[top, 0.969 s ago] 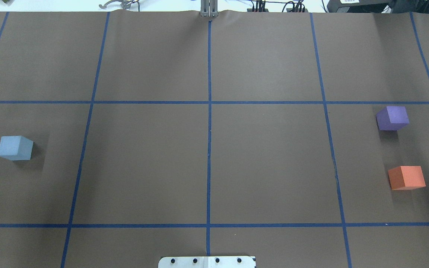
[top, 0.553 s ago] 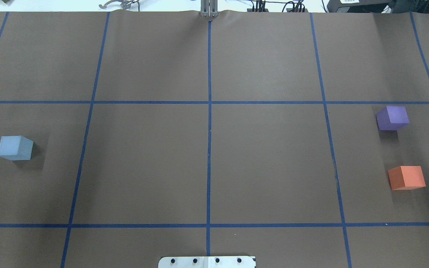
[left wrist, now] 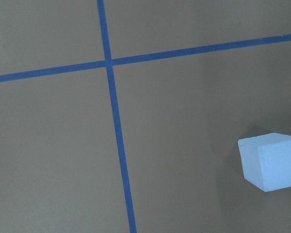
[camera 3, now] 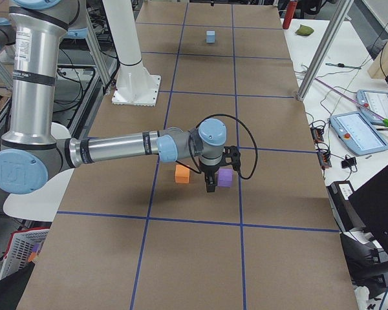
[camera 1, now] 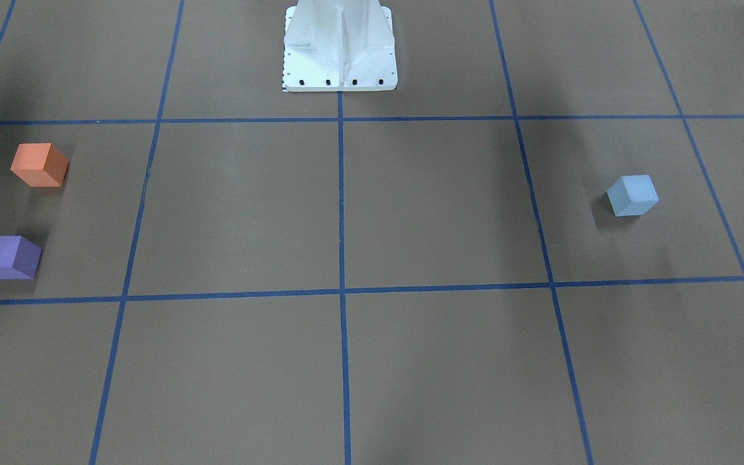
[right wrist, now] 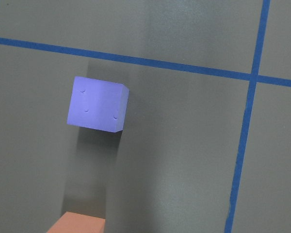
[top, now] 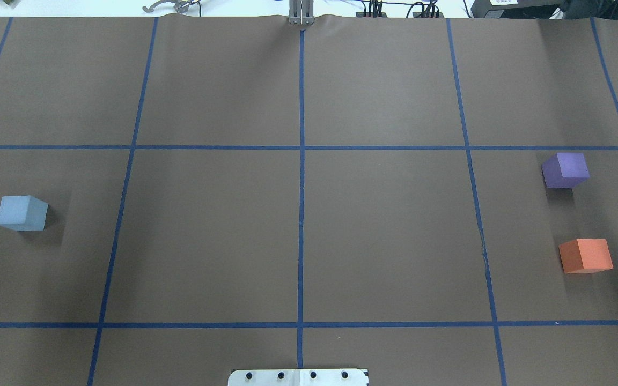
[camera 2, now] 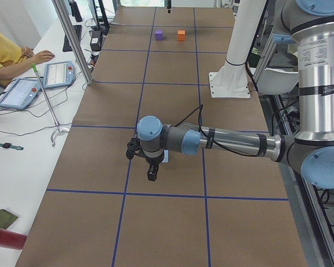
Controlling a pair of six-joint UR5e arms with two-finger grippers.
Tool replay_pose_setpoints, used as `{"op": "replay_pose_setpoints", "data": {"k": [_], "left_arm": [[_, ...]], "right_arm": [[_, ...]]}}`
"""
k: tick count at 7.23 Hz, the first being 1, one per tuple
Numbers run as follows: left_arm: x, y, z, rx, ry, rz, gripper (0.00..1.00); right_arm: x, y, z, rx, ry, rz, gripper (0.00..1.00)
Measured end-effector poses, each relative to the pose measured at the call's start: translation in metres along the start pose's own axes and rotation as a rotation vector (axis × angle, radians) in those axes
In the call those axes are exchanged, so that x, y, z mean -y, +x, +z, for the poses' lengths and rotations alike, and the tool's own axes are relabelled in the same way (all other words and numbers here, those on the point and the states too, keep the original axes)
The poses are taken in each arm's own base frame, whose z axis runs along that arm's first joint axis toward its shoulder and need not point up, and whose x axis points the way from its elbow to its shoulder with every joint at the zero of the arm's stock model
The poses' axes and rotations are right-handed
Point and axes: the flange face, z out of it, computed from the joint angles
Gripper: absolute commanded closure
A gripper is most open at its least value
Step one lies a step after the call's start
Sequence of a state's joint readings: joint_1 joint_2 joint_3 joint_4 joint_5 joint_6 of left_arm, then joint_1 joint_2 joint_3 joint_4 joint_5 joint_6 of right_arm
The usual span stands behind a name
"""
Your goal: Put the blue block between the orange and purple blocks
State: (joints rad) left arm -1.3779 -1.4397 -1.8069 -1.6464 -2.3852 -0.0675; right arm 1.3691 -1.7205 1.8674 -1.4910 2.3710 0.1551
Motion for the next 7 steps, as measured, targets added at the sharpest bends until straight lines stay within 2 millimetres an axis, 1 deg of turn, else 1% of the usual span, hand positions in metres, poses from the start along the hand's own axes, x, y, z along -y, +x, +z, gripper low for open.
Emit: {"op": "replay_pose_setpoints", "data": {"k": [1, 2, 4, 5, 6, 7], "left_arm": [[0.009, 0.026, 0.018, -0.008, -0.006, -0.025, 0.00], [0.017, 0.056, 0.040, -0.019, -0.024, -0.077, 0.00], [0.031, 0.109, 0.071, -0.034, -0.067, -0.193, 0.00], [0.034, 0.125, 0.084, -0.031, -0.086, -0.211, 0.00], [0.036, 0.133, 0.095, -0.022, -0.102, -0.224, 0.00], [0.039, 0.136, 0.107, -0.008, -0.114, -0.229, 0.00]], "right_arm": [[-0.001, 0.000, 0.000, 0.005, -0.002, 0.002, 0.00], [-0.001, -0.001, 0.001, 0.013, -0.004, 0.002, 0.00], [-0.001, -0.001, 0.001, 0.018, -0.005, 0.003, 0.00], [-0.001, -0.001, 0.001, 0.019, -0.005, 0.003, 0.00], [-0.001, -0.001, 0.002, 0.019, -0.007, 0.003, 0.00], [-0.001, 0.000, 0.002, 0.018, -0.008, 0.005, 0.00]]}}
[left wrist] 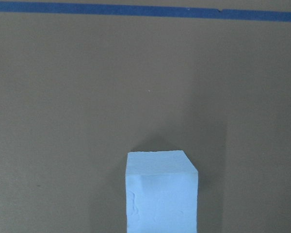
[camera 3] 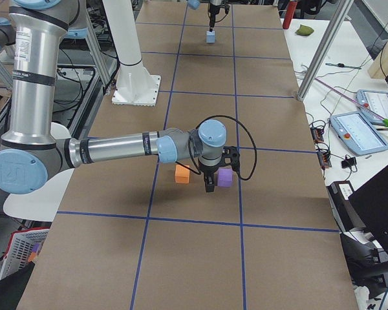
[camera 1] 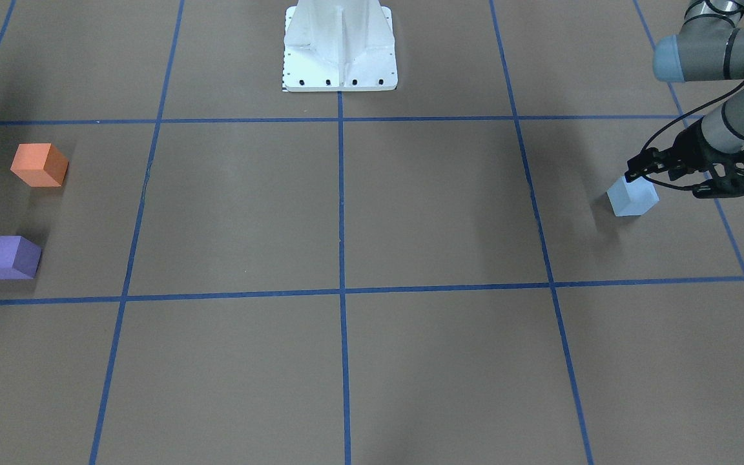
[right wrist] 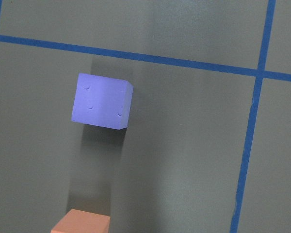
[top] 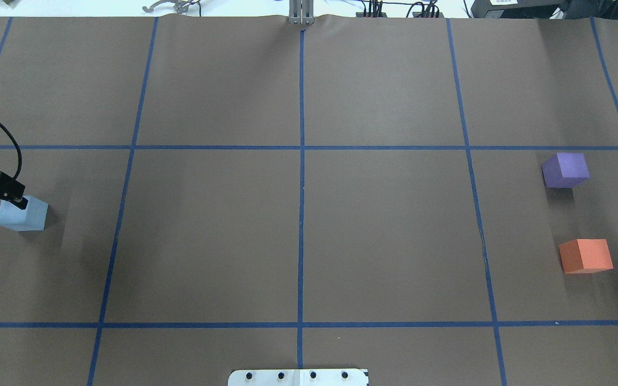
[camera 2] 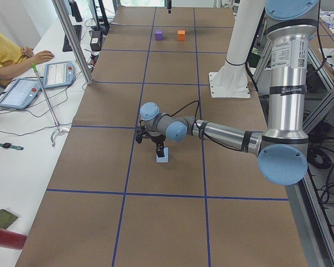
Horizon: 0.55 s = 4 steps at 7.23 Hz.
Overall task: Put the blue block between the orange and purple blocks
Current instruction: 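Lower the left gripper onto the light blue cube and close it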
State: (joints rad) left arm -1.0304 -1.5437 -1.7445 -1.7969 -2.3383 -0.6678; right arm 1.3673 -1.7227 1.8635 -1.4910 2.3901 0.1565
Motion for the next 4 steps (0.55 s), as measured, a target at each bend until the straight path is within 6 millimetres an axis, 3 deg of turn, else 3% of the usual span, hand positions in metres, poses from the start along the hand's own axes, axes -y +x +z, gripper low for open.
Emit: {"op": "replay_pose_setpoints", "data": {"k": [4], "left_arm": [[0.008, 0.002, 0.029, 0.039, -0.026, 0.000, 0.00]], "right_arm": [[0.000, 0.001, 0.001, 0.000, -0.002, 0.002, 0.00]]}}
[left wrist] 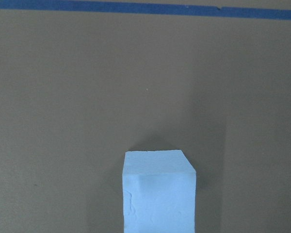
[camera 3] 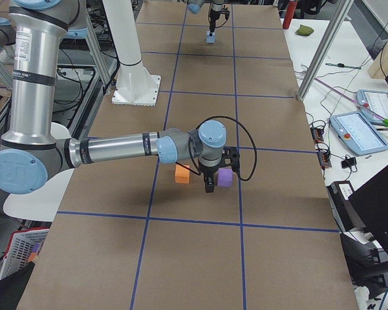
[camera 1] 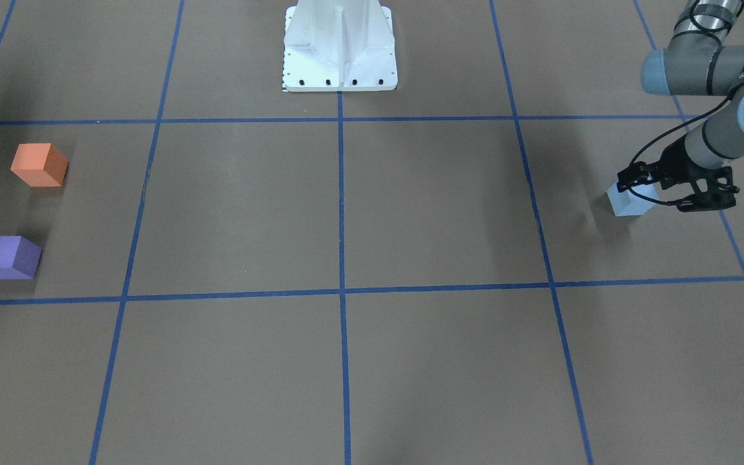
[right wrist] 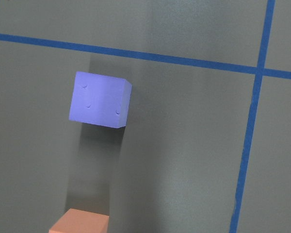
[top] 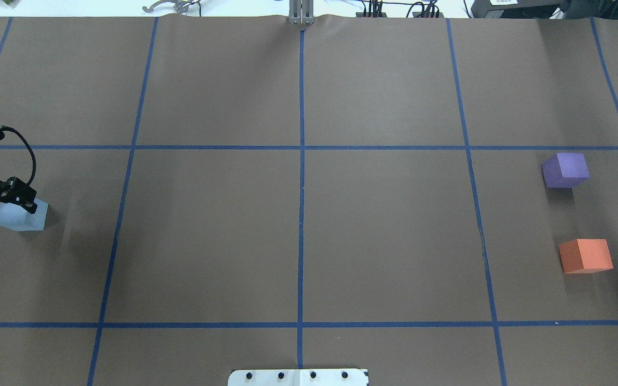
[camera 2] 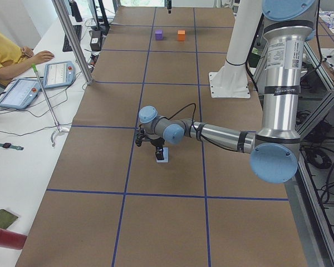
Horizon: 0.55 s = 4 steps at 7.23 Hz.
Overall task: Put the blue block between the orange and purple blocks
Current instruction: 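Lower the left gripper onto the light blue cube and close it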
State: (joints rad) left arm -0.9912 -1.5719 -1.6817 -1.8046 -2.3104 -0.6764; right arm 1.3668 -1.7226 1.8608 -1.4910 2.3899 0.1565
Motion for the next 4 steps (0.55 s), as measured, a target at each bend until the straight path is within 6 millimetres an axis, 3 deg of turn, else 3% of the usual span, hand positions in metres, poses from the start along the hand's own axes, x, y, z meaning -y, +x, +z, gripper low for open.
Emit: {"op": "replay_pose_setpoints", "data": {"k": [1, 2, 3, 4], "left_arm": [[0.000, -0.001, 0.008, 0.004, -0.008, 0.004, 0.00], [0.000, -0.003, 0.016, 0.002, -0.011, 0.012, 0.22], [0.001, -0.005, 0.022, -0.001, -0.011, 0.017, 0.86], [0.002, -0.005, 0.024, -0.003, -0.009, -0.010, 1.00]], "right_arm": [[0.000, 0.000, 0.000, 0.000, 0.000, 0.000, 0.00], [0.000, 0.000, 0.000, 0.000, 0.000, 0.000, 0.00], [0.000, 0.000, 0.000, 0.000, 0.000, 0.000, 0.00], [0.000, 0.000, 0.000, 0.000, 0.001, -0.001, 0.00]]}}
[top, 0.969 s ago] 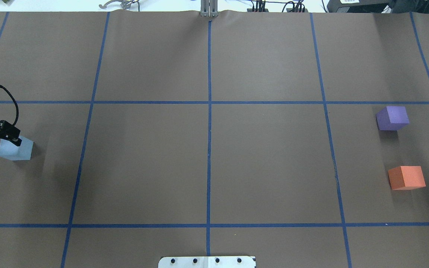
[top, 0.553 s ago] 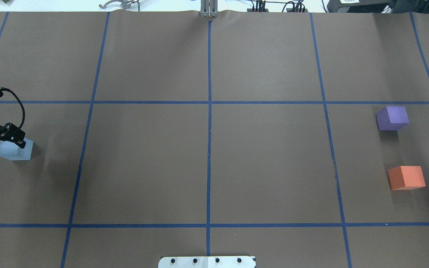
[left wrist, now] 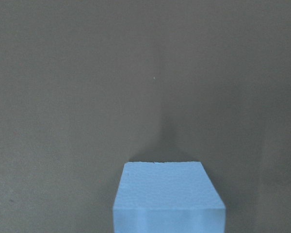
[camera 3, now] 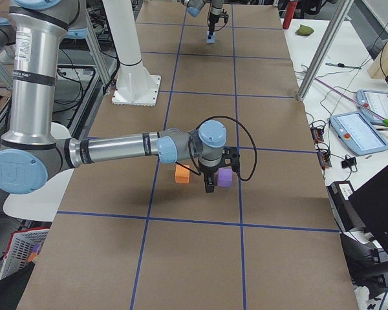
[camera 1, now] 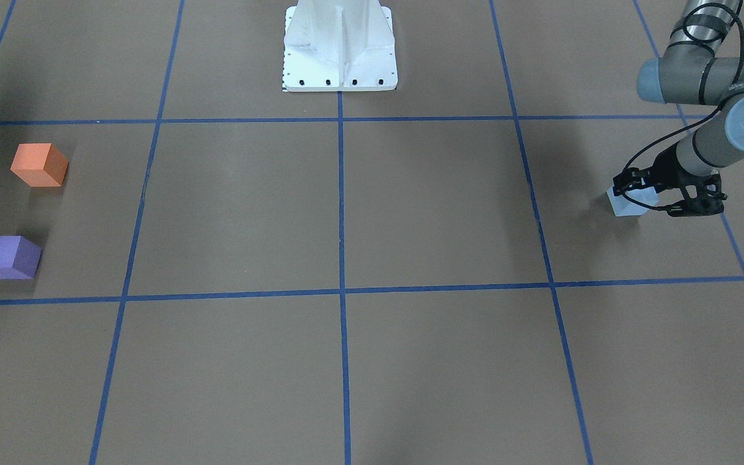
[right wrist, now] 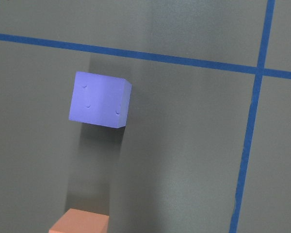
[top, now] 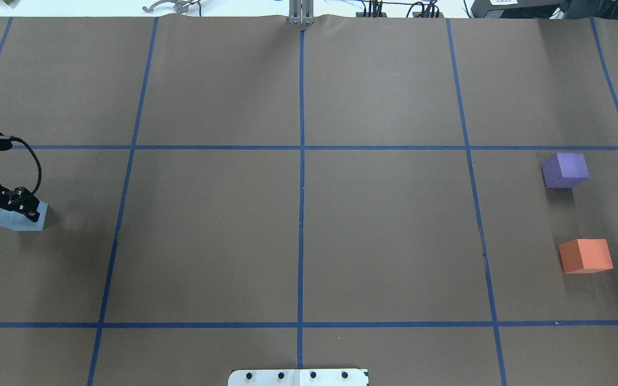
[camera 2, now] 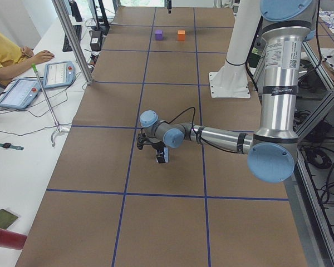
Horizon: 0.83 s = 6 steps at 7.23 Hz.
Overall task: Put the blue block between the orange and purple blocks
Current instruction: 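Carry the light blue cube with the left gripper toward the table center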
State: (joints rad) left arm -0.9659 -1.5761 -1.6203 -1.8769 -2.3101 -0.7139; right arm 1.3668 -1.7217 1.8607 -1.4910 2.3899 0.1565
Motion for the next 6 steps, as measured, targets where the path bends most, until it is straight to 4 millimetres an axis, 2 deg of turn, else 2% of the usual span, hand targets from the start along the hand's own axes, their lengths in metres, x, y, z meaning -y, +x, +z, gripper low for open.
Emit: {"op": "replay_pose_setpoints", "data": {"k": [1, 3, 4, 6], "left_arm": [[0.002, 0.007, -0.001, -0.005, 0.004, -0.040, 1.00], [0.007, 0.045, -0.021, -0.043, 0.038, -0.029, 1.00], [0.010, 0.069, -0.038, -0.070, 0.064, -0.001, 1.00], [0.011, 0.130, -0.075, -0.141, 0.106, 0.007, 1.00]], "right_arm": [[0.000, 0.000, 0.000, 0.000, 0.000, 0.000, 0.00], [0.000, -0.001, 0.000, 0.001, 0.000, -0.002, 0.00], [0.001, -0.001, 0.000, 0.002, 0.000, -0.002, 0.00], [0.002, -0.003, 0.000, 0.003, 0.000, -0.005, 0.00]]}}
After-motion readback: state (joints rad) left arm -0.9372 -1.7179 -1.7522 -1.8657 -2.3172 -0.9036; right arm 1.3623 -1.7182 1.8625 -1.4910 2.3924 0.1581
